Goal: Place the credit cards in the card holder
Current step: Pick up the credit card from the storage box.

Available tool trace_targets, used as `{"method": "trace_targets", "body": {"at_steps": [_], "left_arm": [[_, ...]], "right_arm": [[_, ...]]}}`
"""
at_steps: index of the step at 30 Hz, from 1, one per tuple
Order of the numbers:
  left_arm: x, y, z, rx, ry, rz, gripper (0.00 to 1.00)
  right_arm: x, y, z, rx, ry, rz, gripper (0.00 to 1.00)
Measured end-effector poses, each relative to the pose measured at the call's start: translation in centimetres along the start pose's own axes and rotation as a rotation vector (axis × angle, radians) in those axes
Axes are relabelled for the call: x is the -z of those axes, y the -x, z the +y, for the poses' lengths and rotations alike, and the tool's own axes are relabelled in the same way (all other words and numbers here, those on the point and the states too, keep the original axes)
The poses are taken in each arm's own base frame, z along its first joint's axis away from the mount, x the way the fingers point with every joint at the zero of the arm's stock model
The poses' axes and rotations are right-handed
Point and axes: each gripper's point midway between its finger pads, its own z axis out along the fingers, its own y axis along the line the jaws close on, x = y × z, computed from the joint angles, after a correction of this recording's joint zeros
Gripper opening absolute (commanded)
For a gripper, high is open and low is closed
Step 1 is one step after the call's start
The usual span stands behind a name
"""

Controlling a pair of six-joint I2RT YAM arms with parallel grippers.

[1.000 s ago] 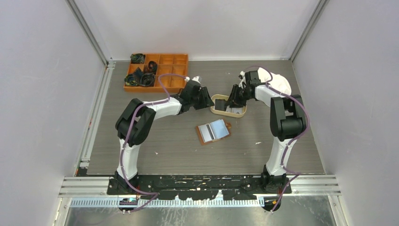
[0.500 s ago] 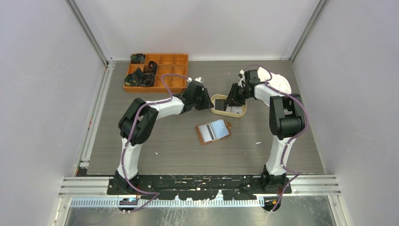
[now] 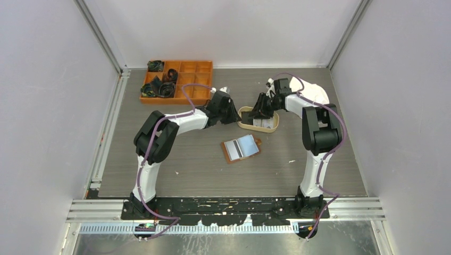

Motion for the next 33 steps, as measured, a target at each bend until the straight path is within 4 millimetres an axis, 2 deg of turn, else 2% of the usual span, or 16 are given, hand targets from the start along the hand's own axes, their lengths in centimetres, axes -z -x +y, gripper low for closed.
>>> {"method": "trace_targets", "body": {"at_steps": [5, 33], "left_arm": [[0.01, 0.05, 0.0, 0.007, 0.002, -0.002, 0.17], [0.12, 0.16, 0.09, 0.043, 0.008, -0.017, 0.17]], "right_arm": [[-0.33, -0.17, 0.76, -0.015, 0.057, 0.016, 0.39], [-0.05, -0.3, 0.87, -0.107, 0.182, 0.013, 0.36]]}}
